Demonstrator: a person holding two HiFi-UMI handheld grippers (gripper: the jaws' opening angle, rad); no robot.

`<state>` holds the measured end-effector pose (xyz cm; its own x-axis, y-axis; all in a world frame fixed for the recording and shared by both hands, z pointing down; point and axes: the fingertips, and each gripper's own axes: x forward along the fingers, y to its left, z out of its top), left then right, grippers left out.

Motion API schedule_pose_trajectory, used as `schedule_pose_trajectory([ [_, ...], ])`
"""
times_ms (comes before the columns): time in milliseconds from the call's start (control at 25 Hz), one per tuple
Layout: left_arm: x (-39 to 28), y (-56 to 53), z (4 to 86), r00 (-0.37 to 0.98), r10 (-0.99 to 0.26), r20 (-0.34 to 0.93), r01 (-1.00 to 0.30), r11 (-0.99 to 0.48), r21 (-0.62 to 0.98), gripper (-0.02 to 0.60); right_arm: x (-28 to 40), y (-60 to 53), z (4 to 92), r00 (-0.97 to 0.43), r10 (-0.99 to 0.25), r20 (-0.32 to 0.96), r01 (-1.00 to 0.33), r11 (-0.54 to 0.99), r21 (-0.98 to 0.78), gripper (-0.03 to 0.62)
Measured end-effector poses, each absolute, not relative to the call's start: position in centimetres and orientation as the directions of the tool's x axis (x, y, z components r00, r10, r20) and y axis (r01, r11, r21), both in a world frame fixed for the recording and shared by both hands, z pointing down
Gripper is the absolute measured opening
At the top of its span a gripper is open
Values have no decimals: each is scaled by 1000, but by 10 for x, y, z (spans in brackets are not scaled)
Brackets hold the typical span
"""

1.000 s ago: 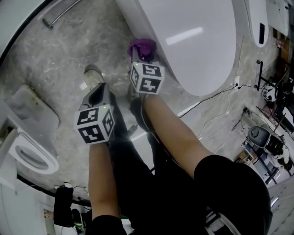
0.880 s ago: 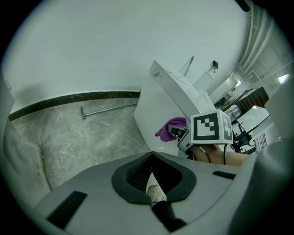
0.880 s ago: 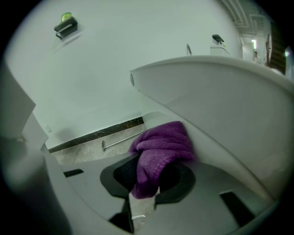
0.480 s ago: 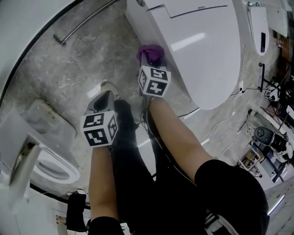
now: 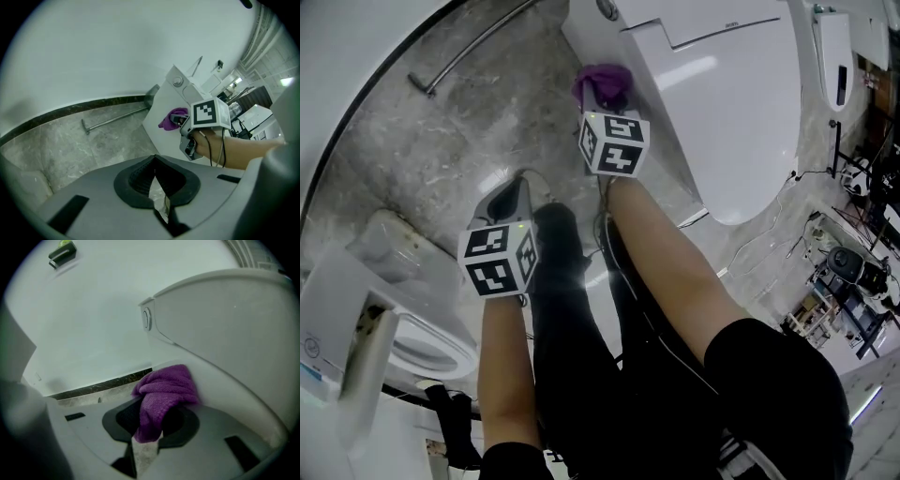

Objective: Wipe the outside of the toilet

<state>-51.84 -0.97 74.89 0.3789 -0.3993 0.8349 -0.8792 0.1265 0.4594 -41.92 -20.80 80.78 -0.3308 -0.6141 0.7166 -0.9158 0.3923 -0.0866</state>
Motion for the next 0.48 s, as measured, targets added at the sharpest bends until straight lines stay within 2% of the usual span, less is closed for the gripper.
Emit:
schedule_pose_trajectory([
  [200, -526, -4, 760, 393, -376, 839, -873, 133, 469, 8, -444, -229, 807, -331, -626, 707, -920, 382, -92, 84],
  [480, -535, -14, 761, 390, -371, 843, -898, 47, 437, 8, -486, -268, 805, -361, -625, 692, -910, 400, -113, 84],
])
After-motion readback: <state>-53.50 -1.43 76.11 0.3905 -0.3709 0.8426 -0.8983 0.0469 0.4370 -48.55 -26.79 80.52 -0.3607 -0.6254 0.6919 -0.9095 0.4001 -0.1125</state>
